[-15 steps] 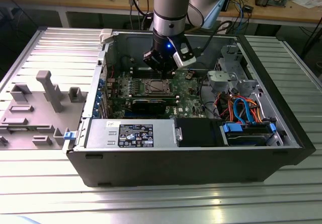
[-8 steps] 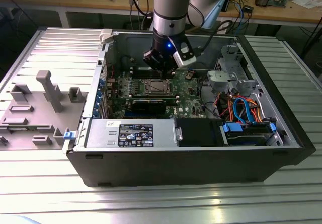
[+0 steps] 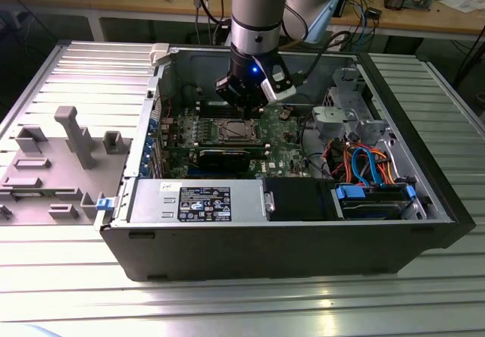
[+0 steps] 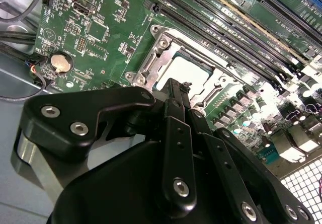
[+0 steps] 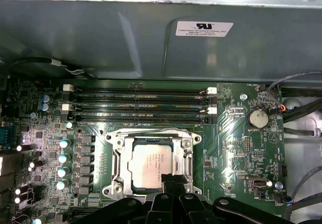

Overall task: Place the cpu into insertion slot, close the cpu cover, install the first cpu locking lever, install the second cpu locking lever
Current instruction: 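Install the second cpu locking lever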

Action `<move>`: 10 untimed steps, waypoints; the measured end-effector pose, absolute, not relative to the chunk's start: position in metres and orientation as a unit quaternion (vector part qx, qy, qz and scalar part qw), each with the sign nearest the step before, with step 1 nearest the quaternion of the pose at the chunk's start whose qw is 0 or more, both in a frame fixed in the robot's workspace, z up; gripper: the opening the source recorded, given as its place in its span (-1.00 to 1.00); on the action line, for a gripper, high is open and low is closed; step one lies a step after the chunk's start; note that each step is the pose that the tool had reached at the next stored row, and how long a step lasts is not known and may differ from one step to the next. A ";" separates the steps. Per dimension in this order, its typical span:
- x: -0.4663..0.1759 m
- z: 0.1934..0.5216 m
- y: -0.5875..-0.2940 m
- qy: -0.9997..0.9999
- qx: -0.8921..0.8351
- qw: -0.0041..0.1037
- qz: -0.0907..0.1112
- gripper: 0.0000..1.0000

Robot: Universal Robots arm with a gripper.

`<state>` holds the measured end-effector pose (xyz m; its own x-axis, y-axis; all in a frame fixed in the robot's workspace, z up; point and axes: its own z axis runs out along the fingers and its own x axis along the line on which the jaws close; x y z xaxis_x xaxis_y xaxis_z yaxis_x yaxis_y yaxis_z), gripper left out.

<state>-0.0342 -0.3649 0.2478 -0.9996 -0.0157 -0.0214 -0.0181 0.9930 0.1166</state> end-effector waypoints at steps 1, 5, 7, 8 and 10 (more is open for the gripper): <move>-0.034 0.248 -0.365 0.998 -0.008 0.010 0.059 -0.79; -0.034 0.248 -0.365 0.998 -0.008 0.010 0.059 -0.79; -0.034 0.248 -0.366 0.998 -0.009 0.010 0.058 -0.79; -0.034 0.248 -0.366 0.998 -0.009 0.010 0.058 -0.79; -0.034 0.248 -0.368 0.998 -0.008 0.010 0.058 -0.79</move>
<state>-0.0343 -0.3683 0.2478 -0.9996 -0.0157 -0.0214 -0.0181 0.9930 0.1166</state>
